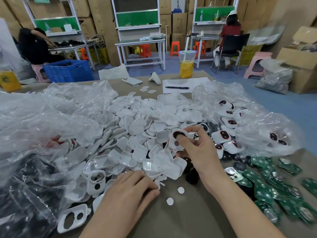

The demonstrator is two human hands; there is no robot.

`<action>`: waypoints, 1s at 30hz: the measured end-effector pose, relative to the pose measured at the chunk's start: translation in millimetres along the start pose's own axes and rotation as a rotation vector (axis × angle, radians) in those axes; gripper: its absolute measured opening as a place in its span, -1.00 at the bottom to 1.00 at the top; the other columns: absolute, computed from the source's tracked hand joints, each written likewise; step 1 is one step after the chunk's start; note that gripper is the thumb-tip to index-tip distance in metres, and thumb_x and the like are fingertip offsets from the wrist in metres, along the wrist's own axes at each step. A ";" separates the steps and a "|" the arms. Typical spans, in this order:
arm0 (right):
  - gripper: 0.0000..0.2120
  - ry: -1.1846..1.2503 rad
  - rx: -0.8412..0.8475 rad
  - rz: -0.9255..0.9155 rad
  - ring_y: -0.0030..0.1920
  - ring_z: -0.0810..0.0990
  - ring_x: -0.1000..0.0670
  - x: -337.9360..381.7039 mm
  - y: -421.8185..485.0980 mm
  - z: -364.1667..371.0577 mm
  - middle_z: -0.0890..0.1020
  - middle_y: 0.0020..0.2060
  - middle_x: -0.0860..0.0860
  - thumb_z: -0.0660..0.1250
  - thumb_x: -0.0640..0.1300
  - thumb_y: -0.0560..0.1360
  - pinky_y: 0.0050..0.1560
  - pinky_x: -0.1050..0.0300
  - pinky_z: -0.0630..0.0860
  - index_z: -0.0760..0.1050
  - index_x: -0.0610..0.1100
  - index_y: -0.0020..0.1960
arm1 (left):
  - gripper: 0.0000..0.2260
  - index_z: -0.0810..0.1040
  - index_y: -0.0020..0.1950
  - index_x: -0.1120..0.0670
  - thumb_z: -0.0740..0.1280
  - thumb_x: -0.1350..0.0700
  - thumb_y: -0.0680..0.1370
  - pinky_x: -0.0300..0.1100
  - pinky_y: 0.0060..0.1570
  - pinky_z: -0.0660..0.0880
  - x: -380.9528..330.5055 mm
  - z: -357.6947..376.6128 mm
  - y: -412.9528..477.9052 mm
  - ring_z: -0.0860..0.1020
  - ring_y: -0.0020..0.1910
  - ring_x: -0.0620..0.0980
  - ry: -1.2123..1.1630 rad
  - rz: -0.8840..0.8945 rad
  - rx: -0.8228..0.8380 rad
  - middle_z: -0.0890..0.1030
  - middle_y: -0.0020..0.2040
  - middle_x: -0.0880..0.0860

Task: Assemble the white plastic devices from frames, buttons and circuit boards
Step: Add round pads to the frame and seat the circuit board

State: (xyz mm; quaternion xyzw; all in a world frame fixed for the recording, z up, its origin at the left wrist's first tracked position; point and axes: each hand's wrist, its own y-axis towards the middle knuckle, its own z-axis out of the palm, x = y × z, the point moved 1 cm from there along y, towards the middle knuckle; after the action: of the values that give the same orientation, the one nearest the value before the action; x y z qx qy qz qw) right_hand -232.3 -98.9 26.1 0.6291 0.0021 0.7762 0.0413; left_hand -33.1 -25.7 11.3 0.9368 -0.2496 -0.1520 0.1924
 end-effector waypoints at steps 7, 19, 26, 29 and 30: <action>-0.85 0.269 0.013 0.127 -0.15 0.73 -0.14 -4.8 5.4 -0.9 0.67 -0.15 -0.21 0.42 -0.30 0.52 -0.17 0.13 0.65 0.47 -0.21 0.03 | -0.68 0.66 -0.17 0.02 0.17 -0.07 0.56 -0.20 -0.27 0.52 -5.8 -5.4 7.3 0.64 -0.27 -0.11 0.022 -0.072 -0.086 0.64 -0.23 -0.15; -0.82 0.360 0.081 0.139 0.02 0.72 -0.19 -2.8 5.6 -1.7 0.70 0.02 -0.26 0.28 -0.33 0.61 0.00 0.05 0.67 0.50 -0.23 0.21 | -0.78 0.63 0.03 -0.32 0.39 0.05 0.58 -0.40 -0.08 0.48 -6.6 -5.5 48.2 0.63 -0.05 -0.27 -0.748 -0.459 -0.069 0.69 -0.08 -0.22; -0.85 0.316 0.137 0.132 -0.01 0.73 -0.21 -4.2 4.8 0.1 0.73 0.01 -0.17 0.23 -0.24 0.66 -0.09 0.10 0.67 0.42 -0.13 0.22 | -0.97 0.67 -0.08 -0.06 0.45 0.01 0.51 -0.32 -0.16 0.56 -3.8 1.5 61.1 0.64 -0.24 -0.07 -1.156 -0.557 -0.227 0.72 -0.14 0.07; -0.85 0.272 0.162 0.100 -0.04 0.74 -0.16 -7.8 5.0 4.0 0.74 -0.01 -0.13 0.22 -0.23 0.66 -0.12 0.19 0.63 0.40 -0.11 0.22 | -0.83 0.71 -0.02 -0.05 0.44 -0.07 0.46 -0.25 -0.09 0.61 -1.1 5.8 55.7 0.67 -0.18 -0.06 -1.231 -0.600 -0.207 0.73 -0.06 0.05; -0.85 0.269 0.156 0.095 -0.05 0.74 -0.14 -8.7 5.2 4.8 0.74 -0.03 -0.12 0.23 -0.24 0.66 -0.13 0.21 0.62 0.41 -0.11 0.21 | -0.82 0.72 -0.02 -0.05 0.43 -0.07 0.45 -0.25 -0.09 0.61 -1.1 6.9 55.1 0.67 -0.17 -0.06 -1.249 -0.617 -0.213 0.73 -0.05 0.05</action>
State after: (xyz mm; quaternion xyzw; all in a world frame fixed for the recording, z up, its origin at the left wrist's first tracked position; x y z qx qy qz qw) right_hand -226.1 -104.9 18.9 0.5201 0.0383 0.8521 -0.0451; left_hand -59.2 -71.2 29.5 0.6785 -0.0200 -0.7325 0.0519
